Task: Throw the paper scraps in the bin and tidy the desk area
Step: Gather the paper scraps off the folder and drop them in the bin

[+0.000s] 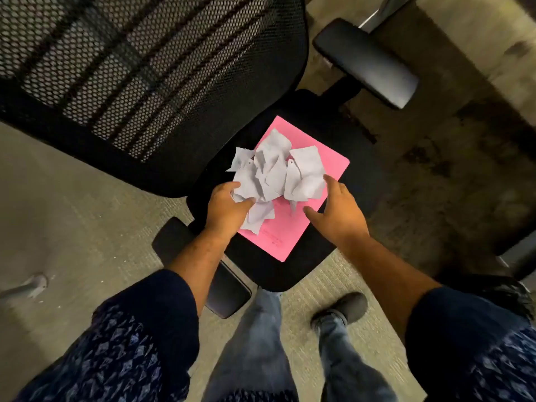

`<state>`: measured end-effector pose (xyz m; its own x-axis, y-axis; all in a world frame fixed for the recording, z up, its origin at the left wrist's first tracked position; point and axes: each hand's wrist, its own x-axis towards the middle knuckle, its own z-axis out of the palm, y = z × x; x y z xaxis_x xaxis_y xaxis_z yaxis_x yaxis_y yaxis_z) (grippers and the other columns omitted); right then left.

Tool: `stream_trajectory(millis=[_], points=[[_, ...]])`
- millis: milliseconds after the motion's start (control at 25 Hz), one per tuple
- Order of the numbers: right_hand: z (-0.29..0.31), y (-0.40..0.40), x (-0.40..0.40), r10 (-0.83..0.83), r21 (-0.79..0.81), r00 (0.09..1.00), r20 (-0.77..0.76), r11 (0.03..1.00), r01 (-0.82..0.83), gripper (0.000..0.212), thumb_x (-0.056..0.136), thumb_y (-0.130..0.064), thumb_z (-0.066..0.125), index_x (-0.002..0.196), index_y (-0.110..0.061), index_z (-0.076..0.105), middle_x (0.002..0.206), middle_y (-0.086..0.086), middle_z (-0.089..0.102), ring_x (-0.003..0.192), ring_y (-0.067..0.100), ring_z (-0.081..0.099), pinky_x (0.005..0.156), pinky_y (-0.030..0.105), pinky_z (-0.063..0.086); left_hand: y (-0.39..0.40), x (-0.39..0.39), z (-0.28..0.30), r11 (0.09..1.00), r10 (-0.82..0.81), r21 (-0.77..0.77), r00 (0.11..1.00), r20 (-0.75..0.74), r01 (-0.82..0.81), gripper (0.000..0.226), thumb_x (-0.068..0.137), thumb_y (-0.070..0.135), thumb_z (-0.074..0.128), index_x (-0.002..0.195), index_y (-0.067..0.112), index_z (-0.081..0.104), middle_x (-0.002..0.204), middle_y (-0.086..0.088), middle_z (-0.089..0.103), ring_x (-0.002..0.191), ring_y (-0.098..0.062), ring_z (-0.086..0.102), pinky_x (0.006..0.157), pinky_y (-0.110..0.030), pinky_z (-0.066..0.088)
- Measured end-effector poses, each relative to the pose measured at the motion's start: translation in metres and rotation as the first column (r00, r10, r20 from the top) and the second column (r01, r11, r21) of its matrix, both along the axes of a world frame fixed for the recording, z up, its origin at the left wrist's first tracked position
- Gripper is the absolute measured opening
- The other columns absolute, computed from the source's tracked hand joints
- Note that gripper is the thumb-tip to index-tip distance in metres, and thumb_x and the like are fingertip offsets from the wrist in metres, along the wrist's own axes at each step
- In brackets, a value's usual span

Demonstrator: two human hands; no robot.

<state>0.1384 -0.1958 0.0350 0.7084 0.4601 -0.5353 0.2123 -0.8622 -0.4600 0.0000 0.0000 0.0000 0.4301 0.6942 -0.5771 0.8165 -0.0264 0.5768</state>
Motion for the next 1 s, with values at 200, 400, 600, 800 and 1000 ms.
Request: stream_trajectory(millis=[200, 400, 600, 800, 1000], points=[[-0.04, 0.022, 0.018, -0.096, 0.021, 0.995, -0.032, 0.995, 0.096, 0.087, 0.088, -0.037, 0.081, 0.16, -0.02, 0.035, 0.155, 0.007, 0.05, 0.139, 0.031, 0.052, 0.109, 0.049, 0.051, 0.006, 0.038, -0.027, 0.988, -0.117, 0.103, 0.993, 0.033, 0.113, 0.064, 0.083, 0.02, 0.087, 0.14, 0.015, 0.059, 0.144, -0.009, 0.055, 0.131, -0.027, 0.056, 0.098, -0.033, 0.05], [-0.072, 0.039, 0.025, -0.003, -0.086, 1.0, 0.022, 0.996, 0.005, 0.094, 0.09, -0.037, 0.082, 0.163, -0.02, 0.026, 0.169, 0.008, 0.031, 0.152, 0.035, 0.037, 0.116, 0.051, 0.044, -0.002, 0.067, -0.05, 0.963, -0.214, 0.156, 0.975, -0.064, 0.221, 0.089, 0.082, 0.027, 0.088, 0.155, 0.02, 0.038, 0.151, -0.007, 0.05, 0.137, -0.03, 0.053, 0.104, -0.046, 0.054], [-0.092, 0.046, 0.023, 0.101, -0.112, 0.995, 0.016, 0.989, -0.099, 0.098, 0.092, -0.039, 0.08, 0.165, -0.022, 0.017, 0.17, 0.008, 0.026, 0.154, 0.034, 0.033, 0.117, 0.052, 0.044, -0.013, 0.078, -0.07, 0.969, -0.139, 0.193, 0.985, -0.104, 0.157, 0.093, 0.086, 0.021, 0.085, 0.161, 0.022, 0.028, 0.156, -0.009, 0.049, 0.141, -0.032, 0.052, 0.108, -0.043, 0.052], [-0.106, 0.048, 0.015, 0.174, -0.126, 0.977, 0.121, 0.979, -0.159, 0.093, 0.087, -0.047, 0.083, 0.158, -0.022, 0.028, 0.157, 0.008, 0.042, 0.141, 0.032, 0.047, 0.106, 0.05, 0.055, -0.012, 0.076, -0.076, 0.994, -0.04, 0.1, 0.999, 0.016, 0.038, 0.075, 0.088, 0.01, 0.08, 0.154, 0.02, 0.044, 0.141, -0.008, 0.065, 0.126, -0.029, 0.064, 0.101, -0.039, 0.057], [-0.119, 0.051, 0.016, 0.267, -0.267, 0.927, 0.264, 0.944, -0.196, 0.094, 0.087, -0.054, 0.08, 0.158, -0.018, 0.03, 0.146, 0.008, 0.051, 0.13, 0.031, 0.054, 0.098, 0.047, 0.055, -0.019, 0.072, -0.063, 0.993, -0.014, 0.118, 0.99, 0.137, -0.002, 0.028, 0.084, 0.011, 0.081, 0.11, 0.012, 0.071, 0.099, 0.001, 0.07, 0.092, -0.019, 0.065, 0.066, -0.011, 0.041]])
